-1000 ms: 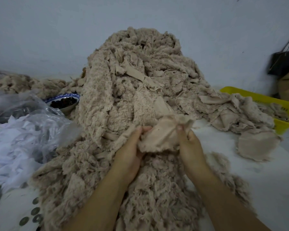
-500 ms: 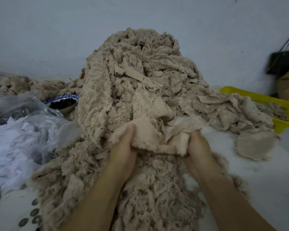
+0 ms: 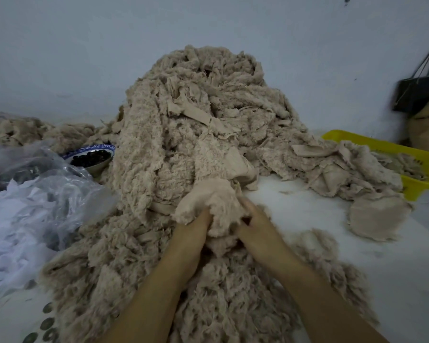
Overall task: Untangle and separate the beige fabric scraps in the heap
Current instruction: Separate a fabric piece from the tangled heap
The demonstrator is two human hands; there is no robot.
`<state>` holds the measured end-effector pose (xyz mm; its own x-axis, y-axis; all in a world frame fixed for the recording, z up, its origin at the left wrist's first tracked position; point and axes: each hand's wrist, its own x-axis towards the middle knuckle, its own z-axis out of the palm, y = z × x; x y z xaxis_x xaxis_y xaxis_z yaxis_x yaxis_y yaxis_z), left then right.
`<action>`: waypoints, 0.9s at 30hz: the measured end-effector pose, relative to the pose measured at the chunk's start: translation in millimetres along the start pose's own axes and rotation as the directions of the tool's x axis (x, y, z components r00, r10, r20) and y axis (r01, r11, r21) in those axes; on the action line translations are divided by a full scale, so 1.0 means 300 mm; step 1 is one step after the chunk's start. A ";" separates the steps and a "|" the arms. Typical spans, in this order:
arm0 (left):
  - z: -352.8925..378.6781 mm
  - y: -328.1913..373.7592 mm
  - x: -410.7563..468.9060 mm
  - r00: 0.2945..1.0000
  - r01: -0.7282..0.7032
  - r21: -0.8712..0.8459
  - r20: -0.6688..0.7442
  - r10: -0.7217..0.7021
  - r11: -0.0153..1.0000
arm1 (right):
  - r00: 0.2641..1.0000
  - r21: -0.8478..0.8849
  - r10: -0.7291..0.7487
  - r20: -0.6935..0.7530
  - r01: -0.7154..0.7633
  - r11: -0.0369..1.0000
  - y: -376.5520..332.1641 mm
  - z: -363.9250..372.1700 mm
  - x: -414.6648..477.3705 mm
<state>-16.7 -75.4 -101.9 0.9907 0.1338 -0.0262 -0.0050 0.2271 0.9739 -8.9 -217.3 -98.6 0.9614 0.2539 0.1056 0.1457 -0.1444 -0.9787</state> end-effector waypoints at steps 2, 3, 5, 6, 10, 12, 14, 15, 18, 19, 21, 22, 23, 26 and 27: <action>0.002 -0.011 -0.004 0.988 0.152 0.092 -0.009 -0.152 0.984 | 0.998 -0.024 0.028 0.048 -0.027 0.999 0.014 0.008 -0.005; 0.000 -0.014 -0.004 0.981 0.193 0.113 -0.001 -0.194 0.975 | 0.996 0.005 0.053 0.068 -0.054 0.999 0.015 0.005 -0.009; -0.005 -0.013 0.000 0.991 0.097 0.075 0.084 -0.104 0.992 | 0.991 0.033 0.085 0.102 -0.089 0.996 0.010 -0.015 -0.006; -0.005 -0.004 0.004 0.989 0.004 0.056 0.145 -0.012 0.998 | 0.997 0.098 0.054 0.063 -0.060 0.993 -0.001 -0.030 0.002; -0.006 0.033 0.021 0.971 -0.202 0.083 0.147 0.188 0.976 | 0.920 0.720 0.000 -0.392 0.307 0.622 -0.038 -0.156 0.047; -0.011 0.032 0.035 0.967 -0.255 0.264 0.083 0.242 0.930 | 0.903 0.663 0.072 -0.424 0.255 0.703 -0.017 -0.157 0.044; -0.003 0.037 0.066 0.939 -0.314 0.485 0.032 0.343 0.816 | 0.912 0.366 0.114 -0.394 0.041 0.930 0.031 -0.108 0.037; 0.007 0.049 0.087 0.923 -0.327 0.566 0.019 0.385 0.757 | 0.915 0.212 0.105 -0.390 -0.021 0.977 0.045 -0.083 0.037; 0.034 0.098 0.180 0.947 -0.225 0.641 -0.033 0.319 0.734 | 0.955 -0.088 0.030 -0.295 -0.059 0.994 0.066 -0.047 0.044; 0.045 0.113 0.208 0.964 -0.167 0.644 -0.052 0.261 0.747 | 0.964 -0.128 0.035 -0.263 -0.071 0.989 0.068 -0.047 0.045; 0.058 0.123 0.227 0.974 -0.126 0.671 -0.058 0.221 0.730 | 0.968 -0.115 0.060 -0.244 -0.090 0.989 0.076 -0.052 0.045; 0.065 0.125 0.213 0.958 -0.174 0.687 -0.047 0.282 0.705 | 0.966 -0.058 0.080 -0.245 -0.097 0.994 0.074 -0.051 0.044; 0.068 0.117 0.194 0.936 -0.245 0.682 -0.019 0.351 0.689 | 0.965 0.033 0.106 -0.239 -0.101 0.994 0.069 -0.049 0.043; 0.090 0.076 0.078 0.902 -0.414 0.585 0.160 0.401 0.697 | 0.978 0.312 0.157 -0.140 -0.106 0.944 0.057 -0.045 0.048; 0.091 0.054 0.040 0.897 -0.440 0.556 0.245 0.367 0.705 | 0.981 0.377 0.163 -0.102 -0.113 0.919 0.055 -0.042 0.047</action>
<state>-1.2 -96.4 -80.3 0.9206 -0.0331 0.3892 -0.3638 -0.4356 0.8234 10.1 -228.1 -111.1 0.9911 0.1279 -0.0376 -0.0628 0.1993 -0.9779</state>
